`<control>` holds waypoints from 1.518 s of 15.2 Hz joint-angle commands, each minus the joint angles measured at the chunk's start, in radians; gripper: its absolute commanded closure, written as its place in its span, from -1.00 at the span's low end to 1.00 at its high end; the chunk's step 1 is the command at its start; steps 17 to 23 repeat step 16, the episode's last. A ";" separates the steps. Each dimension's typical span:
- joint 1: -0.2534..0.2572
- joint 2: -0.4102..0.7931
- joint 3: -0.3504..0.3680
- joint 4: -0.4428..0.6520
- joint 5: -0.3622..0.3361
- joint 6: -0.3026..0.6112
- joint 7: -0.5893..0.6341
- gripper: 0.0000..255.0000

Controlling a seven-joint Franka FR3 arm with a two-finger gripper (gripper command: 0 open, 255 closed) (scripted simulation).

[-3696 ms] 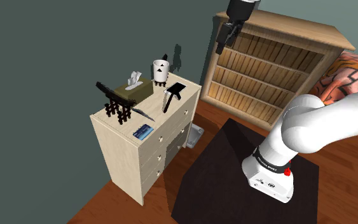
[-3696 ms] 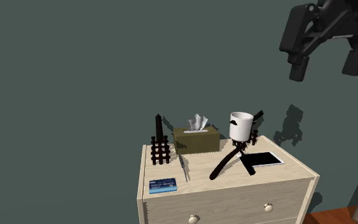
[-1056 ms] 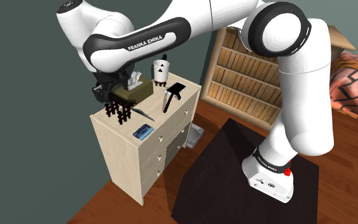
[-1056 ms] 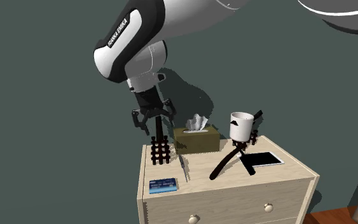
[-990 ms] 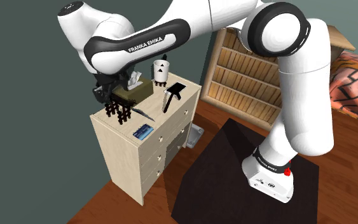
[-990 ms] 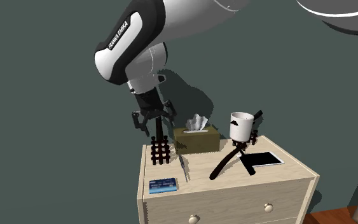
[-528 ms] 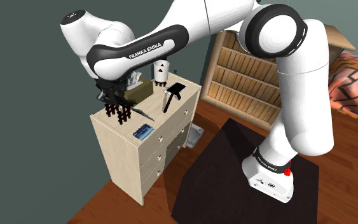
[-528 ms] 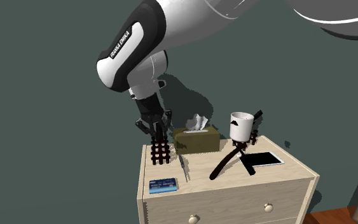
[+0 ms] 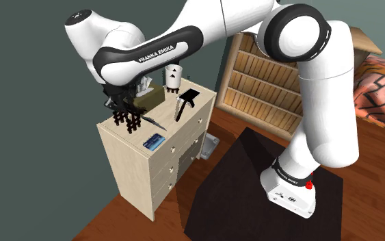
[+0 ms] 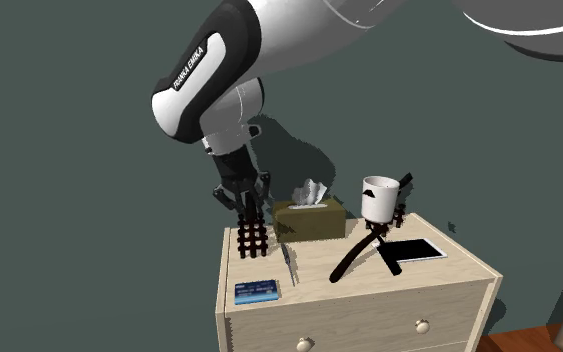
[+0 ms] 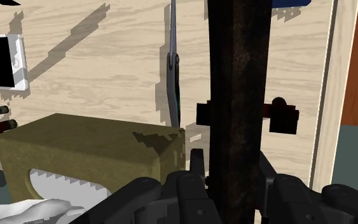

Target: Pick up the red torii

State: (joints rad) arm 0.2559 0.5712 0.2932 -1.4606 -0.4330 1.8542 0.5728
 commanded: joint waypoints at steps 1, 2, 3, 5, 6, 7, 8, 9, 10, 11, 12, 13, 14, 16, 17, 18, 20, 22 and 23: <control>0.000 -0.007 0.002 0.010 0.003 -0.016 -0.005 1.00; 0.001 -0.011 0.002 0.017 0.005 -0.027 -0.009 1.00; 0.001 -0.015 0.003 0.024 0.007 -0.037 -0.012 1.00; 0.002 -0.023 0.005 0.039 0.011 -0.058 -0.019 1.00; 0.002 -0.026 0.006 0.047 0.013 -0.069 -0.022 1.00; 0.003 -0.030 0.006 0.055 0.015 -0.080 -0.026 1.00; 0.003 -0.033 0.007 0.064 0.017 -0.091 -0.029 1.00; 0.004 -0.036 0.008 0.073 0.018 -0.102 -0.033 1.00; 0.005 -0.038 0.008 0.082 0.020 -0.114 -0.036 1.00; 0.005 -0.041 0.009 0.091 0.021 -0.125 -0.040 1.00; 0.006 -0.043 0.009 0.101 0.022 -0.136 -0.043 1.00; 0.007 -0.045 0.010 0.112 0.024 -0.148 -0.047 1.00; 0.008 -0.046 0.010 0.122 0.025 -0.160 -0.050 1.00; 0.008 -0.047 0.010 0.124 0.025 -0.162 -0.051 1.00; 0.008 -0.047 0.010 0.124 0.025 -0.162 -0.051 1.00; 0.008 -0.047 0.010 0.124 0.025 -0.162 -0.051 1.00; 0.008 -0.047 0.010 0.124 0.025 -0.162 -0.051 1.00; 0.008 -0.047 0.010 0.124 0.025 -0.162 -0.051 1.00; 0.008 -0.047 0.010 0.124 0.025 -0.162 -0.051 1.00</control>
